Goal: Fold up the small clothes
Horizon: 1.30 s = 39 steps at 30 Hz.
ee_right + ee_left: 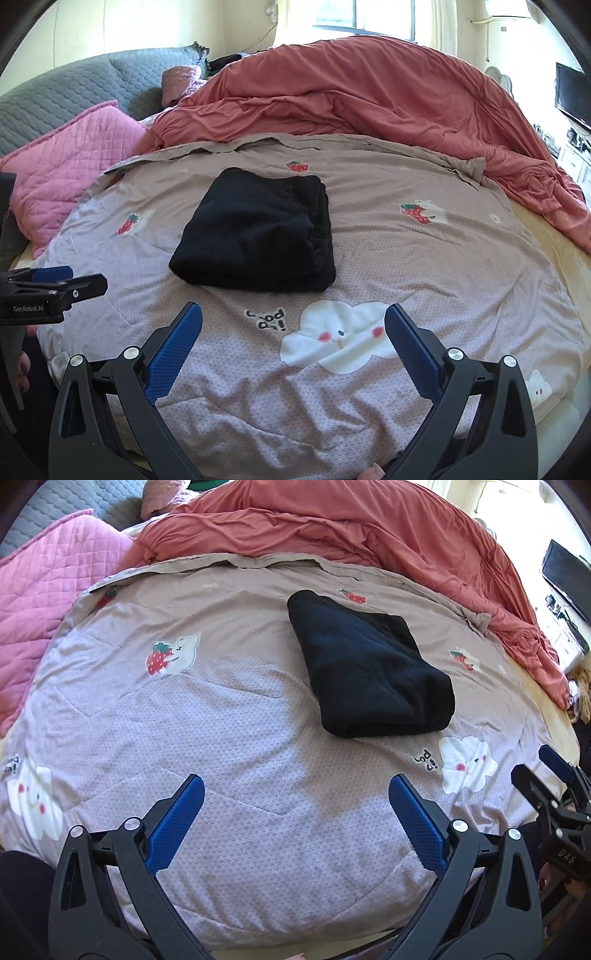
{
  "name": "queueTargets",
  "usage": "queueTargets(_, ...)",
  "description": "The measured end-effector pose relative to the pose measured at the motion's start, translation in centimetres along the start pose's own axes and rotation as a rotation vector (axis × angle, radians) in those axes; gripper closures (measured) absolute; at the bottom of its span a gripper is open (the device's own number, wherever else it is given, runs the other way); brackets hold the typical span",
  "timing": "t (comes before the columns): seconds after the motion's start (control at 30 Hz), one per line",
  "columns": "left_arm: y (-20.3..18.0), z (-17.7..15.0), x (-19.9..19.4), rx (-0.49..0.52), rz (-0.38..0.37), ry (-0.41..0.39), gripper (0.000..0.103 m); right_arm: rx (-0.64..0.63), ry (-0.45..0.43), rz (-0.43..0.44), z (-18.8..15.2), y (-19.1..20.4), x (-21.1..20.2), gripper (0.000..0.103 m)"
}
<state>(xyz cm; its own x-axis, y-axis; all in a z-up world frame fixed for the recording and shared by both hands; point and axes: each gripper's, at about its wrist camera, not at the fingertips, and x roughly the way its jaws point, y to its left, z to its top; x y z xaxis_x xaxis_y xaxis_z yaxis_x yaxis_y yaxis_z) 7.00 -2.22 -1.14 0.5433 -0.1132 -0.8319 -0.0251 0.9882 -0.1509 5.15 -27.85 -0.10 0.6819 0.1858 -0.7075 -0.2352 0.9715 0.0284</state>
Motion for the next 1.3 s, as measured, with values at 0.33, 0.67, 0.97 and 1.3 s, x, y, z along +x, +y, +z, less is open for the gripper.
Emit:
queueTargets(0.33,0.18,-0.18,0.34,-0.013,0.001,0.005,0.009,-0.001,0.009,-0.010,-0.07,-0.27,0.27,0.004)
queueTargets(0.67,0.42,-0.10,0.34,-0.013,0.012,0.015,0.009,-0.007,0.005,-0.016,-0.06,-0.29,0.23,0.004)
queueTargets(0.97,0.14,0.01,0.08,0.010,0.027,-0.002,0.009,-0.009,0.010,-0.024,-0.12,-0.39,0.32,0.004)
queueTargets(1.3,-0.28,0.02,0.05,0.023,0.029,0.000,0.009,-0.005,0.019,-0.038,-0.32,-0.60,0.47,0.004)
